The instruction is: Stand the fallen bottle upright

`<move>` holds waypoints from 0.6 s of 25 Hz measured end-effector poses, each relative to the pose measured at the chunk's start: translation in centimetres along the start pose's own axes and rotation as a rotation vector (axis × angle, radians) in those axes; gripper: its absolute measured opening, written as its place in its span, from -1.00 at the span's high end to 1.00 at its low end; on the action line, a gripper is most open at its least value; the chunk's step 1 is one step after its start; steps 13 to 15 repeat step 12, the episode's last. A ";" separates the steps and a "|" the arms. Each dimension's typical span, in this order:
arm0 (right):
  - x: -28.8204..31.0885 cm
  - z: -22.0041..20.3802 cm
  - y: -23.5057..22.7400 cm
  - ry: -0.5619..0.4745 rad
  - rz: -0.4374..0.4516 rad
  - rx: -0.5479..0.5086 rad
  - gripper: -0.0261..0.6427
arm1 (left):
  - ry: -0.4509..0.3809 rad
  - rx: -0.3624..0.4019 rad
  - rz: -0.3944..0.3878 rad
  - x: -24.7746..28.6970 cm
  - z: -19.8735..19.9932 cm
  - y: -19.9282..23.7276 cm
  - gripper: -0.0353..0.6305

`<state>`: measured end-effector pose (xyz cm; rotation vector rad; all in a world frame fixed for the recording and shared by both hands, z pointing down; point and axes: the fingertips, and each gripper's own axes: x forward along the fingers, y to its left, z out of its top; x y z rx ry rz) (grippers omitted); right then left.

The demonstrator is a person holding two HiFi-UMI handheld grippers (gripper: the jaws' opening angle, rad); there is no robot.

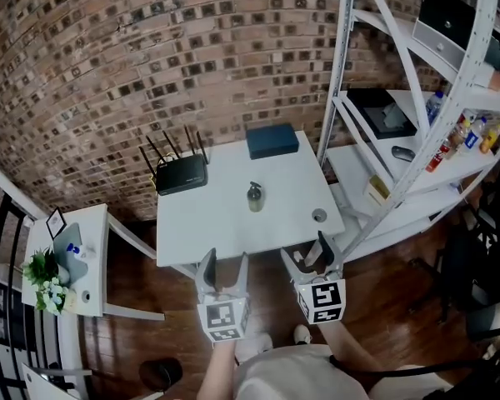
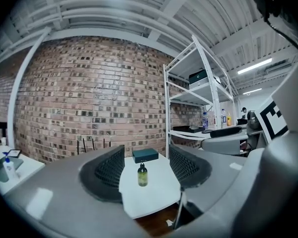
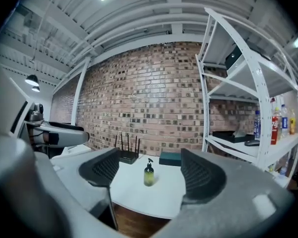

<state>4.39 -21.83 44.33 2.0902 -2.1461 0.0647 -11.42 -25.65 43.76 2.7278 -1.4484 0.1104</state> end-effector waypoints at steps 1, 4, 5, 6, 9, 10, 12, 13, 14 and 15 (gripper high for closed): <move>-0.2 -0.1 0.1 -0.004 0.012 0.001 -0.17 | 0.008 -0.004 -0.001 0.0 -0.2 -0.3 0.03; -0.7 -0.2 -0.1 -0.016 0.035 -0.007 -0.11 | 0.014 -0.016 -0.003 -0.1 -0.5 -1.3 0.03; -0.9 -0.2 -0.3 -0.020 0.036 -0.012 -0.09 | 0.009 -0.019 -0.004 -0.1 -0.5 -1.6 0.03; -1.1 -0.2 -0.4 -0.020 0.036 -0.015 -0.08 | 0.009 -0.024 -0.005 -0.1 -0.5 -1.8 0.03; -1.4 -0.2 -0.8 -0.016 0.033 -0.016 -0.06 | 0.033 -0.043 -0.009 -0.2 -0.9 -2.2 0.03; -1.5 -0.2 -1.0 -0.017 0.032 -0.015 -0.05 | 0.039 -0.046 -0.009 -0.2 -1.0 -2.4 0.03; -1.7 -0.1 -1.4 -0.022 0.029 -0.011 -0.03 | 0.039 -0.046 -0.005 -0.1 -1.0 -2.5 0.03; -1.7 -0.1 -1.4 -0.022 0.029 -0.011 -0.03 | 0.039 -0.046 -0.005 -0.1 -1.0 -2.5 0.03; -1.7 -0.1 -1.4 -0.022 0.029 -0.011 -0.03 | 0.039 -0.046 -0.005 -0.1 -1.0 -2.5 0.03; -1.7 -0.1 -1.4 -0.022 0.029 -0.011 -0.03 | 0.039 -0.046 -0.005 -0.1 -1.0 -2.5 0.03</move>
